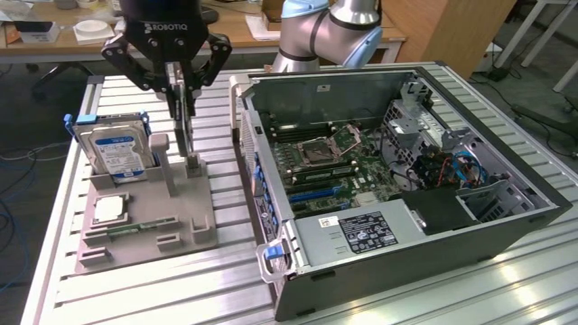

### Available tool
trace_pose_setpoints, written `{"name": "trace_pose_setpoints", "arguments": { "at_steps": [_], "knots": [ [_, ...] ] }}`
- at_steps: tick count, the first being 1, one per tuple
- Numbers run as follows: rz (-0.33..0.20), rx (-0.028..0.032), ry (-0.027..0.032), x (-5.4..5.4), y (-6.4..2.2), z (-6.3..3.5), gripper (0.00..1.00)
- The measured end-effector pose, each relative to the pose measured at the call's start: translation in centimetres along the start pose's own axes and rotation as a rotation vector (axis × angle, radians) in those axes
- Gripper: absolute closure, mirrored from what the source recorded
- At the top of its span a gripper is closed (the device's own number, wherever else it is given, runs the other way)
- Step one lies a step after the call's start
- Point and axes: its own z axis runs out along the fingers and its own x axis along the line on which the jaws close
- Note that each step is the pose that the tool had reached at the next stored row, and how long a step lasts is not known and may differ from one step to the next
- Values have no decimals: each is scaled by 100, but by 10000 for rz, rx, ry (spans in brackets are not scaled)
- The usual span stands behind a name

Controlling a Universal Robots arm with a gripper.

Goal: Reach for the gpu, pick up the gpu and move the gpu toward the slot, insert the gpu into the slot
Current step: 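Pick up the gpu and move the gpu toward the slot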

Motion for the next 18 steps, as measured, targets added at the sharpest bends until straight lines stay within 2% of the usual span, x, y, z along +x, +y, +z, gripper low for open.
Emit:
{"name": "trace_pose_setpoints", "arguments": {
  "at_steps": [10,18],
  "knots": [
    [-2,-15,0,-220,5,6,73],
    [-10,-16,-1,-489,12,24,73]
  ]
}}
